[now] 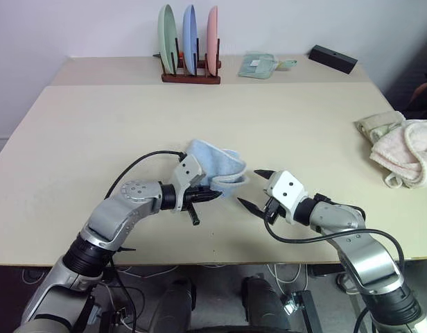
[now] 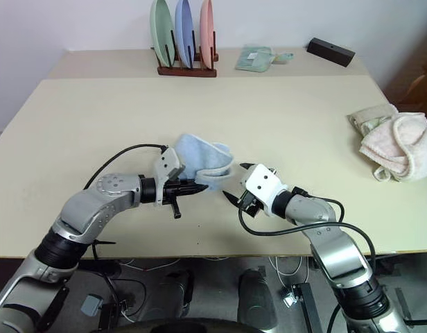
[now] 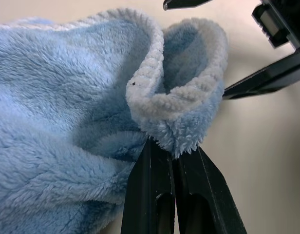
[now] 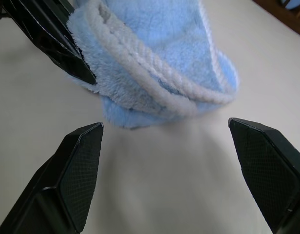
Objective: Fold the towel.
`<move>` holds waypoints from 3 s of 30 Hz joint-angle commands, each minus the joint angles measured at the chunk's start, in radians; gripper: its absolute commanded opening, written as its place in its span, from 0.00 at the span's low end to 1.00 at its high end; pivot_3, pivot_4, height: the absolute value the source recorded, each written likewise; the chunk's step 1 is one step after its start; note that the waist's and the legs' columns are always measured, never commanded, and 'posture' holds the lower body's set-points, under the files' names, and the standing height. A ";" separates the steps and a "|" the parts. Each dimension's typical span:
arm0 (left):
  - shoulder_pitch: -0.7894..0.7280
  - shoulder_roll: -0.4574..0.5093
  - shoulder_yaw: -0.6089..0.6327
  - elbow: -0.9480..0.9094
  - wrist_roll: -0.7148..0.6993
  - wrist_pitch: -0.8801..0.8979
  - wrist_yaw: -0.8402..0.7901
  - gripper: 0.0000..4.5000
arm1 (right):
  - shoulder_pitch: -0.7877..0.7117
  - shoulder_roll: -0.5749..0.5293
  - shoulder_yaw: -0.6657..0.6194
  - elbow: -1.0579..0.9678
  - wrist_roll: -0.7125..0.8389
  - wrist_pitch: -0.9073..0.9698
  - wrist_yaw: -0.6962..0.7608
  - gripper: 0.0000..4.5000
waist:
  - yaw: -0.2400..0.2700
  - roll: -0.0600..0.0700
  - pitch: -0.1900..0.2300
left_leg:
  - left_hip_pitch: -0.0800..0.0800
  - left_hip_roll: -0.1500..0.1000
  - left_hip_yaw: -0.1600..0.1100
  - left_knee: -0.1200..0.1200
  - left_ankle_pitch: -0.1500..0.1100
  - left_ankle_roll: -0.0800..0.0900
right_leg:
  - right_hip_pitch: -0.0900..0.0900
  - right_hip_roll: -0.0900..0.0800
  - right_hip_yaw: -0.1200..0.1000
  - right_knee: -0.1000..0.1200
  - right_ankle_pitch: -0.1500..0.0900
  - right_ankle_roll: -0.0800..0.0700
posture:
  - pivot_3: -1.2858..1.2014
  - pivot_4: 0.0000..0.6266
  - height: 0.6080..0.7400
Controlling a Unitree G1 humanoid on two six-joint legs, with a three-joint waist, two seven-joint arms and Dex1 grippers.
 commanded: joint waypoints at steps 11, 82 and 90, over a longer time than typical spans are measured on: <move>0.111 0.031 0.382 -0.104 -0.240 0.159 -0.015 0.77 | 0.031 -0.068 -0.122 -0.051 0.031 0.014 0.031 0.82 | -0.002 0.000 0.000 | 0.000 0.000 0.000 0.000 0.000 0.000 | -0.001 0.000 0.000 0.001 0.001 0.001 | 0.52 0.24 1.00; 0.242 0.009 0.357 -0.035 0.019 -0.187 -0.048 0.11 | -0.411 0.664 -0.584 0.278 0.580 0.558 -0.499 0.00 | -0.027 0.004 0.000 | 0.000 0.003 -0.001 -0.003 0.000 -0.001 | -0.010 0.003 0.001 0.013 0.001 0.000 | 0.52 0.24 1.00; 0.199 -0.045 0.310 0.008 0.049 -0.214 -0.023 0.11 | -0.406 0.444 -1.056 0.258 0.686 0.462 -0.847 0.00 | -0.011 0.006 0.001 | -0.001 0.003 -0.001 -0.003 0.000 -0.001 | -0.009 0.003 0.001 0.012 0.001 0.000 | 0.52 0.24 1.00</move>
